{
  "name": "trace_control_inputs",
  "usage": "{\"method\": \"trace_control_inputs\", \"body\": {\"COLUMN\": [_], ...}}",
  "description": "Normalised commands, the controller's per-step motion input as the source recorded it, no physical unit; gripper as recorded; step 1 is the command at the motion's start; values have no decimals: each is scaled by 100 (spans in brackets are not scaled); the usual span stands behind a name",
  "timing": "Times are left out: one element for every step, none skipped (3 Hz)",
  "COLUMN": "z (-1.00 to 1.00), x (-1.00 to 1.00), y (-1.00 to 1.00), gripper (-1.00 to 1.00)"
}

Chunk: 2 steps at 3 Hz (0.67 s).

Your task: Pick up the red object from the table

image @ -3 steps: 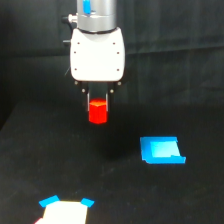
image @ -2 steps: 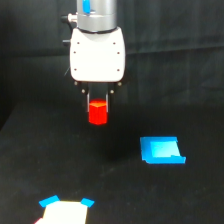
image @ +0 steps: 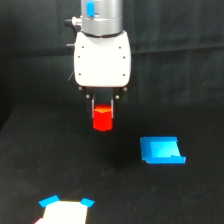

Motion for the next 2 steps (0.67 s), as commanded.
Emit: {"method": "trace_control_inputs", "body": {"z": [16,-8], "x": [49,-14], "y": [-36,-48], "gripper": [-98,-52]}}
